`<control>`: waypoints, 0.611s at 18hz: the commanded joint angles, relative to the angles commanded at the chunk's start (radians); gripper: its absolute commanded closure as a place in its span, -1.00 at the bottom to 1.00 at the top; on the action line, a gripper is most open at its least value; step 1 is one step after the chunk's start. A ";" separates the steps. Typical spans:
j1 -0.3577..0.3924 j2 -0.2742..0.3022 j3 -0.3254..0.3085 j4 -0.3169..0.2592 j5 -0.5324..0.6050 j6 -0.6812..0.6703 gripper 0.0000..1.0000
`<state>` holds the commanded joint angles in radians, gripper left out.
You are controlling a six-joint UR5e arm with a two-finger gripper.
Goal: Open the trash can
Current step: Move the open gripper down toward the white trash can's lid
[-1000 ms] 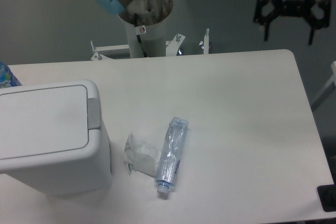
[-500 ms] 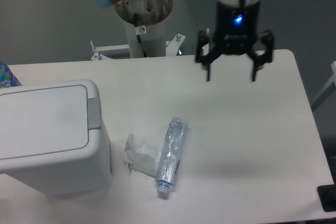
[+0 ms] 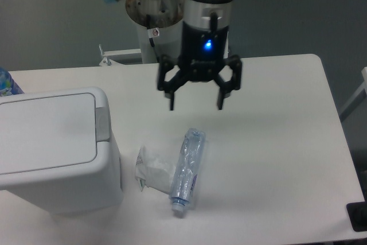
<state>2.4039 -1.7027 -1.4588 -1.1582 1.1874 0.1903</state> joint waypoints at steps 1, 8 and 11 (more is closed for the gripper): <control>-0.009 -0.002 -0.003 0.000 -0.011 -0.003 -1.00; -0.067 -0.029 -0.014 -0.002 -0.017 -0.035 -1.00; -0.077 -0.037 -0.018 -0.002 -0.019 -0.038 -1.00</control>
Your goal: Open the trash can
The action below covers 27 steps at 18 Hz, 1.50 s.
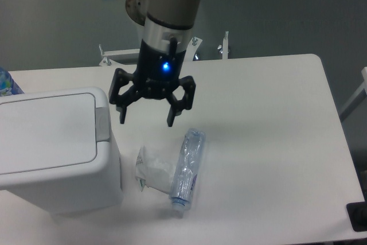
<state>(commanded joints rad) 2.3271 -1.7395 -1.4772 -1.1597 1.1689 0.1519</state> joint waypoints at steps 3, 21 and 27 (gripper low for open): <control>0.000 0.000 -0.003 0.000 -0.002 0.000 -1.00; -0.020 -0.008 -0.018 0.002 0.005 0.000 -1.00; -0.021 -0.011 -0.023 0.002 0.006 0.000 -1.00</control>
